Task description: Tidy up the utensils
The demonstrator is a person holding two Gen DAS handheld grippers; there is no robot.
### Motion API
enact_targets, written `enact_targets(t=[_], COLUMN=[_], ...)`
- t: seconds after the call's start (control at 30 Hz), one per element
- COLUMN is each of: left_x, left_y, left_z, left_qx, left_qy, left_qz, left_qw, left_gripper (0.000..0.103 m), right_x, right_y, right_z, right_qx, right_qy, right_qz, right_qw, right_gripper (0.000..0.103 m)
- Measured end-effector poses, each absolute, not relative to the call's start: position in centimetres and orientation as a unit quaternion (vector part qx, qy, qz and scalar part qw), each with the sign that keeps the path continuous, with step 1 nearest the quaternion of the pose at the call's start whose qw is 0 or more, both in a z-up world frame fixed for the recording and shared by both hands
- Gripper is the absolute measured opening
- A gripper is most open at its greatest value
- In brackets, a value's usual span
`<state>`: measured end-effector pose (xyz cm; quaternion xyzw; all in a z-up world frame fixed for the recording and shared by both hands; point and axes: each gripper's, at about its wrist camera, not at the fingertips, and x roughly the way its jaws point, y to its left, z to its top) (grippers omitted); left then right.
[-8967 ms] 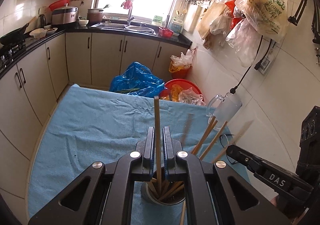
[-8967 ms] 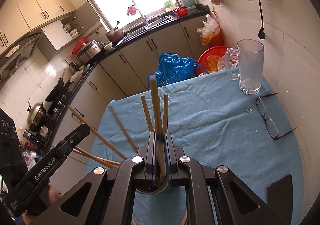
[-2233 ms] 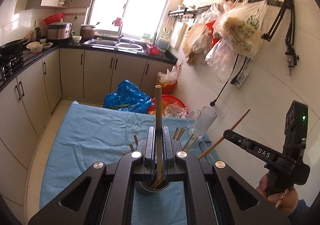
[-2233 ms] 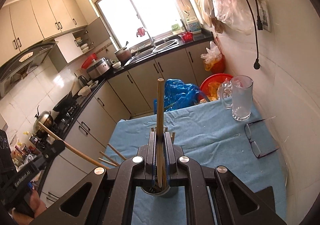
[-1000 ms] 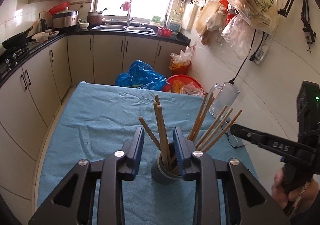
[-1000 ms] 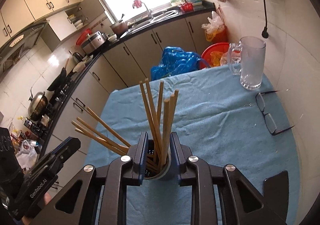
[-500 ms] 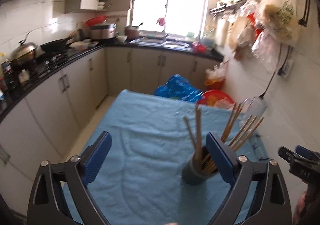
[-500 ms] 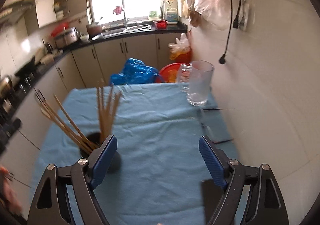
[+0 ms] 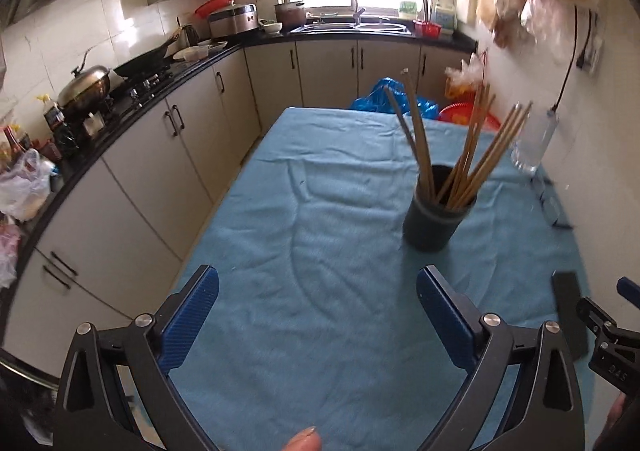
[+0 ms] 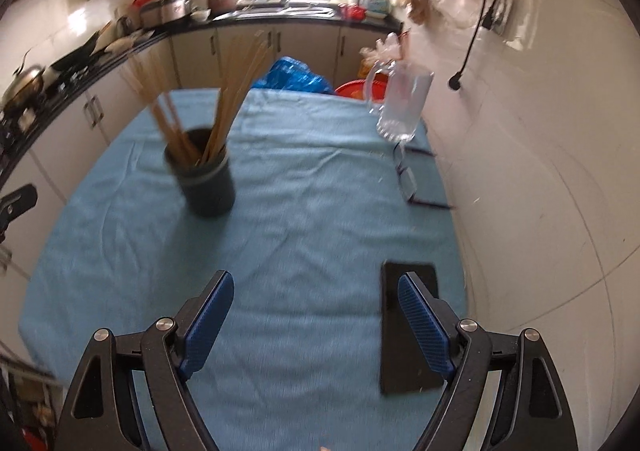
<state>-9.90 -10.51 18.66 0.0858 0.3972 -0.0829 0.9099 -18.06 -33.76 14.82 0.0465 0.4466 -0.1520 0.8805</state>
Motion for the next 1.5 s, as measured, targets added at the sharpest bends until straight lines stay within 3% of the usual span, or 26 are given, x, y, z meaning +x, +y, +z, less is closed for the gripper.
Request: enact_targets(t=[0.63, 1.23, 1.5], left_x=[-8.4, -7.9, -7.7], left_y=[-9.0, -5.3, -3.7], left_z=[16.3, 17.3, 16.7], left_qx=[0.101, 0.152, 0.149], left_qy=[0.408, 0.361, 0.380], left_qz=[-0.187, -0.167, -0.158], left_qw=[0.888, 0.905, 0.899], left_gripper=[0.098, 0.098, 0.098], right_x=[-18.6, -17.9, -17.1], right_y=[-28.5, -24.0, -22.2], right_z=[16.1, 16.3, 16.0], right_qx=[0.023, 0.011, -0.003], right_qy=[0.444, 0.466, 0.473], right_qz=[-0.209, -0.251, -0.240], right_qw=[0.871, 0.848, 0.848], right_gripper=[0.088, 0.088, 0.088])
